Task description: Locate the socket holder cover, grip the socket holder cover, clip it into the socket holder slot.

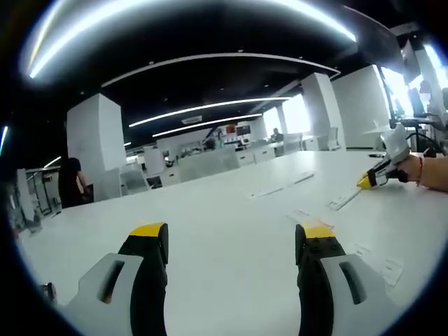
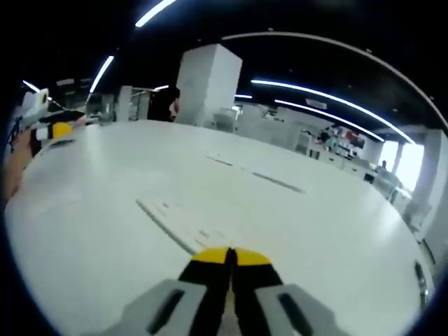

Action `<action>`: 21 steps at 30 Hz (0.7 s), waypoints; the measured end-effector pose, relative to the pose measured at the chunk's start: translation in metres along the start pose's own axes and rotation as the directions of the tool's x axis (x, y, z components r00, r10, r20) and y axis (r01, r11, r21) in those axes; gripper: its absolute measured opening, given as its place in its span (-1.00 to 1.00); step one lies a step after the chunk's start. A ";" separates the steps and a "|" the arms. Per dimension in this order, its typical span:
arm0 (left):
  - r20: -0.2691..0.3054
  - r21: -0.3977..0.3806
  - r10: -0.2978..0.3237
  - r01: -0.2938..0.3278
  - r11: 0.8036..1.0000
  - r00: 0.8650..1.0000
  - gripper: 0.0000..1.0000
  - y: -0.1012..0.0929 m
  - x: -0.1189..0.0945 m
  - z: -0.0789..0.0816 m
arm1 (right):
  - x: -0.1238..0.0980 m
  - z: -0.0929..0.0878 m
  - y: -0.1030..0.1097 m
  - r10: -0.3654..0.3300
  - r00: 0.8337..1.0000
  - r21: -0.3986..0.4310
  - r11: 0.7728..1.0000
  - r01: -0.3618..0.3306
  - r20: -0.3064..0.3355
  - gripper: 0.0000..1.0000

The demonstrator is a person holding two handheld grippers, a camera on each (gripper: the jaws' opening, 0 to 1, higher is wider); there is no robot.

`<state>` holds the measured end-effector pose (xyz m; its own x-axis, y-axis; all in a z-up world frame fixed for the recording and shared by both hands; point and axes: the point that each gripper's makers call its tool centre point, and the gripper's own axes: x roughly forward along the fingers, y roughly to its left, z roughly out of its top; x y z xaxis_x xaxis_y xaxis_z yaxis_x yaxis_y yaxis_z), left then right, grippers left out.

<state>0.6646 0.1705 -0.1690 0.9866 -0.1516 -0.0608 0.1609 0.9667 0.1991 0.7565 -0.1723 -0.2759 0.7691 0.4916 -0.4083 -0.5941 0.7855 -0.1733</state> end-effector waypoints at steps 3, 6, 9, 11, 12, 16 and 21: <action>0.001 0.001 0.001 -0.001 1.000 1.000 0.46 0.000 0.000 0.000 | 0.001 0.001 -0.001 0.000 1.000 -0.003 1.000 0.000 0.000 -0.91; 0.000 0.003 0.000 0.000 1.000 1.000 0.46 -0.001 0.000 0.000 | 0.002 0.001 -0.002 0.000 1.000 -0.007 1.000 0.000 0.001 -0.91; -0.003 0.006 -0.001 0.001 1.000 1.000 0.46 -0.001 0.000 0.000 | 0.002 0.002 -0.003 -0.001 1.000 -0.010 1.000 0.001 0.001 -0.91; -0.004 0.009 -0.002 0.002 1.000 1.000 0.46 -0.002 0.000 -0.001 | 0.006 0.003 -0.007 0.000 1.000 -0.012 1.000 0.000 0.000 -0.91; -0.004 0.010 -0.002 0.002 1.000 1.000 0.46 -0.002 0.000 0.000 | 0.007 0.004 -0.008 -0.001 1.000 -0.014 1.000 0.001 0.000 -0.91; -0.002 0.011 -0.002 0.002 1.000 1.000 0.46 -0.001 0.000 0.000 | 0.004 0.003 -0.006 -0.001 1.000 -0.015 1.000 0.001 0.002 -0.91; -0.001 0.010 -0.001 0.001 1.000 1.000 0.46 -0.001 0.000 0.000 | 0.001 0.001 -0.002 -0.002 1.000 -0.021 1.000 0.003 0.002 -0.91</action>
<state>0.6640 0.1692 -0.1688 0.9863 -0.1527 -0.0622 0.1625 0.9644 0.2088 0.7583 -0.1732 -0.2751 0.7711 0.4904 -0.4062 -0.5969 0.7787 -0.1930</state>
